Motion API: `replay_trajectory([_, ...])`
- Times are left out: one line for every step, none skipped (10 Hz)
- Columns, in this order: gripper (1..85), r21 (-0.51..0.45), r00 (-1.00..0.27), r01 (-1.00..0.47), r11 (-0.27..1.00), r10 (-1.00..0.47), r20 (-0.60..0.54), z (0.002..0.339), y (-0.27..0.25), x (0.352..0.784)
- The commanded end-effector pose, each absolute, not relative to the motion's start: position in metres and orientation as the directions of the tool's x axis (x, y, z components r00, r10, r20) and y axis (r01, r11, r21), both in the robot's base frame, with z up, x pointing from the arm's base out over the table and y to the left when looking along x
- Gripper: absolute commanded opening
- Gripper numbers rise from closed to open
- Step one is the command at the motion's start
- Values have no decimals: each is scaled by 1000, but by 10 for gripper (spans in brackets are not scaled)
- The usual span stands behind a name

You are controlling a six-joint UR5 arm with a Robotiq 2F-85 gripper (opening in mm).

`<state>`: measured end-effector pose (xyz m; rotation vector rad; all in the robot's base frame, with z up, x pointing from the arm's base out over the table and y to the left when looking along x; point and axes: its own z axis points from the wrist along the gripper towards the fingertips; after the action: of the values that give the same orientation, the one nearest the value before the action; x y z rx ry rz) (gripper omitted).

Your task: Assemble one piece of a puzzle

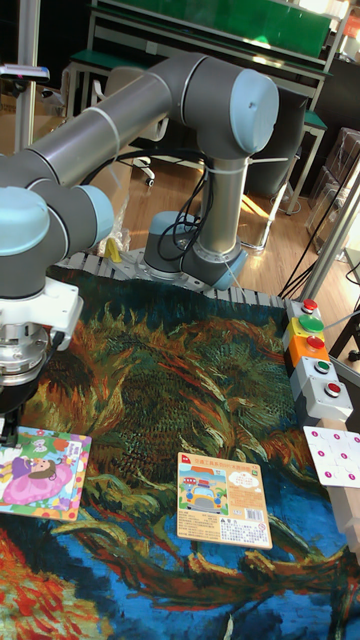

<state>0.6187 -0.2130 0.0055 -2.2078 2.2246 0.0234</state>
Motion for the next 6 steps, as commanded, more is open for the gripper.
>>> replay_trajectory([13, 1, -16, -1000, 16, -1000, -26, 7, -213, 618])
replay_trajectory([13, 2, -19, -1000, 19, -999, -29, 8, -211, 618])
replay_trajectory([13, 2, -22, -1000, 22, -999, -32, 8, -210, 619])
replay_trajectory([13, 3, -22, -1000, 22, -999, -33, 9, -208, 619])
replay_trajectory([13, 3, -22, -1000, 22, -999, -33, 9, -208, 619])
replay_trajectory([13, 0, -22, -1000, 22, -999, -30, 8, -208, 620])
